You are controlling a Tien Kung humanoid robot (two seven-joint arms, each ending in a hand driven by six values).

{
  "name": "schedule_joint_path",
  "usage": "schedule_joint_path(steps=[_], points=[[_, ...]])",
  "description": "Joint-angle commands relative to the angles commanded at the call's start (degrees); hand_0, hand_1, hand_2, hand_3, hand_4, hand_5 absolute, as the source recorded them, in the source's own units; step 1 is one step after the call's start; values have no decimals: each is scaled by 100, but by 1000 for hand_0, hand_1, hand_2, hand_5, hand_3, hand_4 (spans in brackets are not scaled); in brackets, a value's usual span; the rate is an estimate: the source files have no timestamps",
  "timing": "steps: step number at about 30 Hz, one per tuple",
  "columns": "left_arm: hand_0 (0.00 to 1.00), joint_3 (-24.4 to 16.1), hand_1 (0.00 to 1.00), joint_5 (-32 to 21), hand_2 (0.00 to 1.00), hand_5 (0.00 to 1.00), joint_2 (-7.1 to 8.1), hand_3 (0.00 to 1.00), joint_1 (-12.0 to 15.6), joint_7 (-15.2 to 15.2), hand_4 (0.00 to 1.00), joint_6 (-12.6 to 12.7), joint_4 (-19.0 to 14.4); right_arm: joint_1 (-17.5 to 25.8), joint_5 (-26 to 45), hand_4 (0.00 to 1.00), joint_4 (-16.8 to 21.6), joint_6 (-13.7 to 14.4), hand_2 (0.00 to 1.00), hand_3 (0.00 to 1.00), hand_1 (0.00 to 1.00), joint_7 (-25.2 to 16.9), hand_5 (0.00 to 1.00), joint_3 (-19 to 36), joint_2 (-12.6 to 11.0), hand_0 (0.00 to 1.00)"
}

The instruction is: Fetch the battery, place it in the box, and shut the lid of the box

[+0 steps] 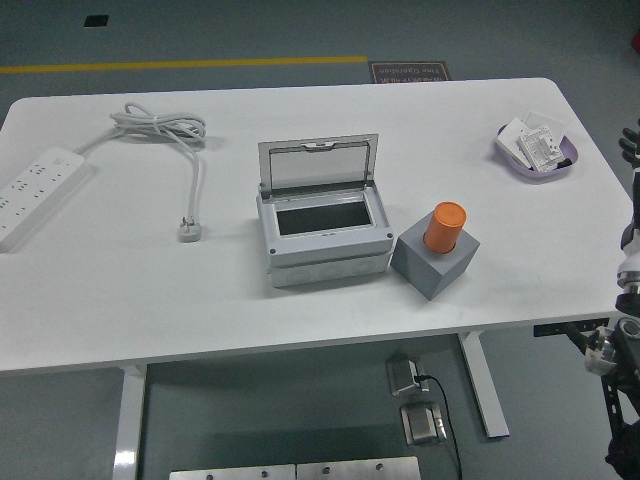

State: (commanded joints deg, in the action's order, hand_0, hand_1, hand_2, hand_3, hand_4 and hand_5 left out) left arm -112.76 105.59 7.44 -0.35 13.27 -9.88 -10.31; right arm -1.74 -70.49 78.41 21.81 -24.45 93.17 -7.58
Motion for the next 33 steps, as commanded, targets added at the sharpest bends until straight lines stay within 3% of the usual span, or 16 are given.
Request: schedule_joint_path(steps=[33], points=[[685, 32, 678, 79, 664, 445, 35, 747, -37, 20, 725, -11, 0, -9, -2, 939, -15, 11, 782, 784, 747, 23, 859, -27, -15, 813]])
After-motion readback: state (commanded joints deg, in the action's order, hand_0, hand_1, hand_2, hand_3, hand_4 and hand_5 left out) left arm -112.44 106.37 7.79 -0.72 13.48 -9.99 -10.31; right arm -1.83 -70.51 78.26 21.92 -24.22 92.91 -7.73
